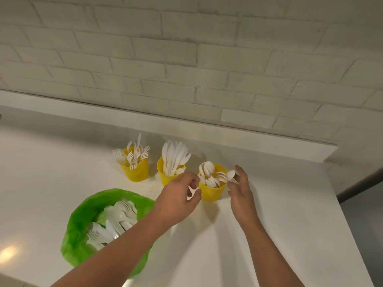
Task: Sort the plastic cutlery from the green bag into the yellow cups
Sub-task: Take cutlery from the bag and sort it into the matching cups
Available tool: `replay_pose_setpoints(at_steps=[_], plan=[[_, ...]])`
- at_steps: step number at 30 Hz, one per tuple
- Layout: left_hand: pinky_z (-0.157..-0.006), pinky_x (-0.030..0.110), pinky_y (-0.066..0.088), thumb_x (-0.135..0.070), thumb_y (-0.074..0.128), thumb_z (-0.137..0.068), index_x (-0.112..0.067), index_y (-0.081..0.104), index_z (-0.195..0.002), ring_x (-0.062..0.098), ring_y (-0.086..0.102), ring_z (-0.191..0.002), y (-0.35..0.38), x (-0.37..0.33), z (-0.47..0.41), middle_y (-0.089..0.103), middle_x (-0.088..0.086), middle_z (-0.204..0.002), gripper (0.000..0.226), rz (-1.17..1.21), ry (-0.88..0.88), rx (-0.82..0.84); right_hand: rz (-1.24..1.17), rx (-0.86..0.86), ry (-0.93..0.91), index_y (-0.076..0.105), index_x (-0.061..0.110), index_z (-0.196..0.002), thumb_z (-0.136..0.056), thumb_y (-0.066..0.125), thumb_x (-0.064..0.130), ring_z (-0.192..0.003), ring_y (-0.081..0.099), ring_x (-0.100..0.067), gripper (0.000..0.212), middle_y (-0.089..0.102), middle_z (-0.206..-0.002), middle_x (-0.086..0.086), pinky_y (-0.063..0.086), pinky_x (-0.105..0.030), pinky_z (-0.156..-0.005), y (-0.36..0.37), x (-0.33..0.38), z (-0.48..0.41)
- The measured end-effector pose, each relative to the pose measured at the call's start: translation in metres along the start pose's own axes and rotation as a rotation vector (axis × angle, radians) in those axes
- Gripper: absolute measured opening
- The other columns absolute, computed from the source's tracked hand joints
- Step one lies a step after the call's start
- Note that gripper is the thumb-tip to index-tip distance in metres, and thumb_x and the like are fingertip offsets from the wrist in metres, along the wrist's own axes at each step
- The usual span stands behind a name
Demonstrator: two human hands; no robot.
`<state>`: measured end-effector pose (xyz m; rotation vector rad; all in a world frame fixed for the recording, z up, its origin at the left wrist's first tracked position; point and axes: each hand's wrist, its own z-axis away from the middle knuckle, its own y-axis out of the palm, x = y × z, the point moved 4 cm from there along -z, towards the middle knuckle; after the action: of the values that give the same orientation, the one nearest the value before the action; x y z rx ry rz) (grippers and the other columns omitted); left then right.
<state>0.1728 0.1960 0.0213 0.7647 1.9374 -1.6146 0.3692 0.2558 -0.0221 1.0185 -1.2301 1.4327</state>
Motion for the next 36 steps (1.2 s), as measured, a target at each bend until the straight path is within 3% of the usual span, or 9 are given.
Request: replay_pose_setpoints(at_steps=[3, 6, 10, 14, 18, 21, 27, 32, 36], plan=[[-0.068, 0.030, 0.055, -0.030, 0.065, -0.092, -0.030, 0.062, -0.113, 0.006, 0.065, -0.075, -0.001, -0.001, 0.011, 0.064, -0.015, -0.095, 0.021, 0.063, -0.018, 0.010, 0.131, -0.243, -0.191, 0.044, 0.028, -0.147, -0.098, 0.053, 0.021, -0.133, 0.047, -0.020, 0.051, 0.049, -0.146, 0.006, 0.044, -0.045, -0.109, -0.008, 0.012, 0.016], [-0.062, 0.022, 0.049, -0.025, 0.067, -0.094, -0.028, 0.066, -0.099, 0.007, 0.063, -0.064, -0.028, 0.002, 0.030, 0.067, -0.014, -0.080, 0.006, 0.166, -0.095, -0.106, 0.272, -0.374, -0.522, 0.063, 0.016, -0.120, -0.089, 0.054, 0.015, -0.112, 0.050, -0.025, 0.032, 0.054, -0.122, 0.001, 0.049, -0.046, -0.094, 0.001, 0.050, 0.040], [-0.067, 0.031, 0.053, -0.032, 0.061, -0.096, -0.025, 0.069, -0.078, 0.014, 0.067, -0.067, -0.084, 0.046, 0.066, 0.072, -0.007, -0.070, 0.021, 0.193, -0.330, -0.127, 0.182, -0.050, -0.694, 0.069, 0.012, -0.092, -0.089, 0.053, 0.010, -0.090, 0.058, -0.014, 0.017, 0.061, -0.093, 0.005, 0.048, -0.028, -0.081, 0.066, 0.098, 0.081], [-0.068, 0.031, 0.045, -0.027, 0.060, -0.092, -0.028, 0.064, -0.076, 0.002, 0.061, -0.068, -0.113, 0.117, 0.098, 0.066, -0.011, -0.072, 0.017, -0.058, -0.461, 0.144, 0.223, 0.507, -0.443, 0.071, 0.015, -0.094, -0.093, 0.054, 0.004, -0.091, 0.068, -0.010, 0.020, 0.072, -0.092, 0.005, 0.055, -0.028, -0.083, 0.176, 0.086, 0.117], [-0.092, 0.037, 0.050, -0.029, 0.061, -0.081, -0.024, 0.060, -0.131, 0.024, 0.061, -0.110, -0.112, 0.176, 0.116, 0.057, 0.001, -0.123, 0.050, -0.340, -0.452, 0.289, 0.703, 0.764, -0.236, 0.062, 0.005, -0.119, -0.098, 0.050, 0.014, -0.112, 0.062, -0.028, 0.026, 0.065, -0.122, -0.015, 0.048, -0.030, -0.093, 0.244, 0.055, 0.134], [-0.101, 0.044, 0.049, -0.022, 0.061, -0.087, -0.019, 0.045, -0.149, 0.033, 0.056, -0.120, -0.111, 0.194, 0.116, 0.048, 0.010, -0.136, 0.064, -0.426, -0.437, 0.287, 1.078, 0.670, -0.133, 0.041, 0.001, -0.142, -0.097, 0.055, 0.025, -0.130, 0.044, -0.039, 0.053, 0.041, -0.143, -0.021, 0.041, -0.040, -0.105, 0.256, 0.031, 0.130], [-0.097, 0.042, 0.049, -0.027, 0.062, -0.084, -0.012, 0.056, -0.134, 0.034, 0.057, -0.117, -0.118, 0.212, 0.101, 0.061, 0.014, -0.123, 0.053, -0.410, -0.356, 0.346, 1.184, 0.549, -0.066, 0.034, 0.007, -0.145, -0.093, 0.060, 0.039, -0.135, 0.033, -0.043, 0.066, 0.031, -0.148, -0.019, 0.038, -0.046, -0.109, 0.271, -0.001, 0.111], [-0.077, 0.039, 0.054, -0.041, 0.051, -0.068, -0.008, 0.067, -0.104, 0.031, 0.067, -0.092, -0.120, 0.219, 0.101, 0.071, 0.007, -0.092, 0.051, -0.180, -0.387, 0.363, 1.129, 0.532, -0.030, 0.039, 0.009, -0.144, -0.085, 0.070, 0.041, -0.133, 0.040, -0.041, 0.074, 0.038, -0.143, -0.019, 0.043, -0.046, -0.107, 0.275, -0.004, 0.101], [-0.078, 0.035, 0.053, -0.026, 0.069, -0.083, -0.012, 0.067, -0.119, 0.026, 0.068, -0.093, -0.123, 0.221, 0.103, 0.073, 0.002, -0.095, 0.038, -0.058, -0.373, 0.321, 1.101, 0.513, -0.030, 0.056, 0.010, -0.123, -0.080, 0.073, 0.035, -0.119, 0.053, -0.035, 0.053, 0.052, -0.127, -0.016, 0.050, -0.037, -0.092, 0.279, -0.003, 0.105]])
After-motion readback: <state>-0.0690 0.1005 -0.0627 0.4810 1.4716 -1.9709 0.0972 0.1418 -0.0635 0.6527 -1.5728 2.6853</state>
